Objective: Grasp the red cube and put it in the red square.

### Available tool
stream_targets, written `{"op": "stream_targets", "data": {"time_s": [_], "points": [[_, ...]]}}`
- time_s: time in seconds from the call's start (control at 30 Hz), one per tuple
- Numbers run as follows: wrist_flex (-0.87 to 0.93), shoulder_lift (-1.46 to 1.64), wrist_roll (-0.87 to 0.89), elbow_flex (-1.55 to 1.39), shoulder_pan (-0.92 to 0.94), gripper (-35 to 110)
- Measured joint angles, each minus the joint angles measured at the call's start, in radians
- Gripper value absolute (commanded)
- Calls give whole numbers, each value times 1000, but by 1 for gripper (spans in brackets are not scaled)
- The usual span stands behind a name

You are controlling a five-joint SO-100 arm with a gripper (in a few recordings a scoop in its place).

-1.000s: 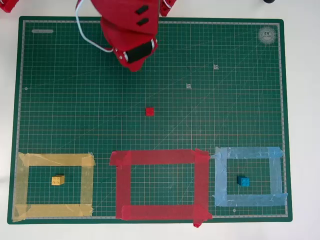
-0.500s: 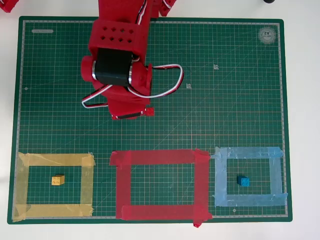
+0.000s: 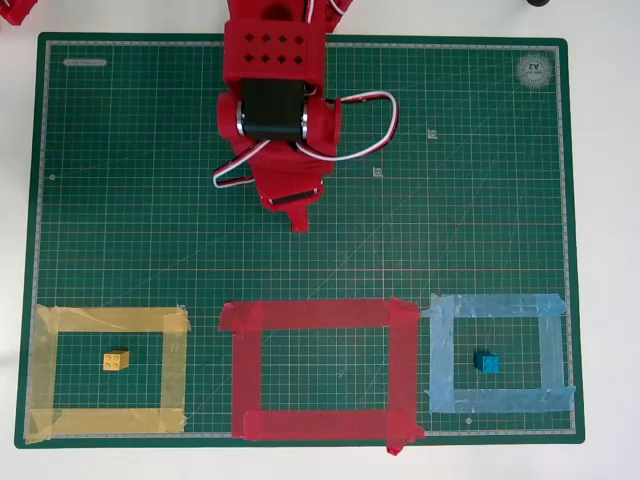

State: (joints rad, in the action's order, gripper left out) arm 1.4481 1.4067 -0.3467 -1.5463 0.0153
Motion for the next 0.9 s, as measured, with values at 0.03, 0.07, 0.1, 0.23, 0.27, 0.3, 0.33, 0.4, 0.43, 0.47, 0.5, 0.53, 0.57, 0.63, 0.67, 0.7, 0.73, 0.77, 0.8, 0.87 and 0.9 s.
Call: {"op": "stream_targets", "data": {"time_s": [0.03, 0.07, 0.1, 0.23, 0.27, 0.3, 0.33, 0.4, 0.43, 0.47, 0.5, 0.53, 0.57, 0.63, 0.67, 0.7, 0.73, 0.77, 0.8, 0.87, 0.9], "points": [[-28, 6, 9, -23, 0, 24], [-54, 11, 15, -48, -2, 24], [-80, 14, 18, -67, -3, 24], [-187, 32, 21, -132, -3, 24], [-215, 34, 21, -143, -3, 24], [-239, 35, 21, -155, -3, 24], [-258, 40, 21, -160, -3, 24], [-279, 48, 21, -164, -3, 24], [-285, 49, 21, -164, -3, 24], [-291, 52, 31, -164, -3, 24], [-301, 52, 34, -164, -3, 24], [-308, 52, 37, -173, -3, 24], [-318, 52, 37, -178, -3, 24], [-337, 54, 37, -192, -3, 24], [-348, 54, 37, -196, -3, 24], [-354, 54, 37, -198, -3, 24], [-359, 55, 37, -198, -3, 24], [-362, 55, 37, -201, -3, 24], [-364, 55, 37, -202, -3, 24], [-367, 55, 51, -202, -3, 24], [-368, 55, 61, -210, -3, 24]]}}
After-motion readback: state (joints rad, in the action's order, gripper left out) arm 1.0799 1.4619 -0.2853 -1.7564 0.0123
